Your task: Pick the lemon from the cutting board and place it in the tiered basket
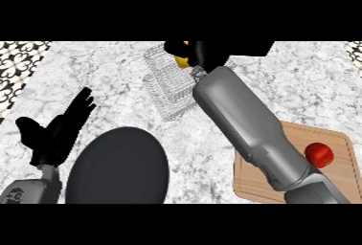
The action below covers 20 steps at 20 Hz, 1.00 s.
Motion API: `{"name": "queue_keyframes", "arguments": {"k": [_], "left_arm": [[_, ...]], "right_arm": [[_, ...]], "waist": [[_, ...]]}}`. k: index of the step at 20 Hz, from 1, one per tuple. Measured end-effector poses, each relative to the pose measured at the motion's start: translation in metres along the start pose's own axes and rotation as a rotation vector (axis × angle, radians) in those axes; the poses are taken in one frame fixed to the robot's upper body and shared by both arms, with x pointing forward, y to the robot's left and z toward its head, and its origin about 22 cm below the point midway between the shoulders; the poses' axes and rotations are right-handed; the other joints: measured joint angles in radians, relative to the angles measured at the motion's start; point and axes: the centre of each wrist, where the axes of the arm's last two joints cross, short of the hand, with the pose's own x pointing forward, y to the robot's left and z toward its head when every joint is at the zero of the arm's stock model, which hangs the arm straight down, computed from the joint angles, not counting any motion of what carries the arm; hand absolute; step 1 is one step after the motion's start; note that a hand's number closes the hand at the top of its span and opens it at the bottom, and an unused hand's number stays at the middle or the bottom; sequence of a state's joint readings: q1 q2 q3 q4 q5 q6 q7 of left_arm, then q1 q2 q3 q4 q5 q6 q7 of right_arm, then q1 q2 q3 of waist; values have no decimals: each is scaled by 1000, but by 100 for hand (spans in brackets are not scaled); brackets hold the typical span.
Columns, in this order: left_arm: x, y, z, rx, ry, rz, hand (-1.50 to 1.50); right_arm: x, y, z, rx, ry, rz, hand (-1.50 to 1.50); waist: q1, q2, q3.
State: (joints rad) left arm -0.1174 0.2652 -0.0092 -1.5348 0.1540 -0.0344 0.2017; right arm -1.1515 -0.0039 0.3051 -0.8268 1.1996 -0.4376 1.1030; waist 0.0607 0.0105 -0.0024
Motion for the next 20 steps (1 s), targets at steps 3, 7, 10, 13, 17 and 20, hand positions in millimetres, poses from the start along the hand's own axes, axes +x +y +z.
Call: {"name": "queue_keyframes", "arguments": {"k": [3,7,10,13,17,20], "left_arm": [[-1,-3,2,-4,-3,4,0],[1,-7,1,-8,-3,6,0],[1,-7,3,-12,-4,4,0],[2,-7,1,-4,-4,3,0],[5,-5,2,2,0,3,0],[4,-5,0,2,2,9,0]], "right_arm": [[0,3,-7,-22,10,-30,-150],[0,11,-15,-34,19,-39,-150],[1,13,-19,-50,28,-70,-150],[1,11,-24,-79,47,-144,-150],[4,3,-32,-123,98,-277,-150],[5,-2,-34,-162,136,-390,-150]], "waist": [[5,-1,0],[9,0,0],[14,1,0],[11,2,0],[3,1,1],[-3,0,1]]}}
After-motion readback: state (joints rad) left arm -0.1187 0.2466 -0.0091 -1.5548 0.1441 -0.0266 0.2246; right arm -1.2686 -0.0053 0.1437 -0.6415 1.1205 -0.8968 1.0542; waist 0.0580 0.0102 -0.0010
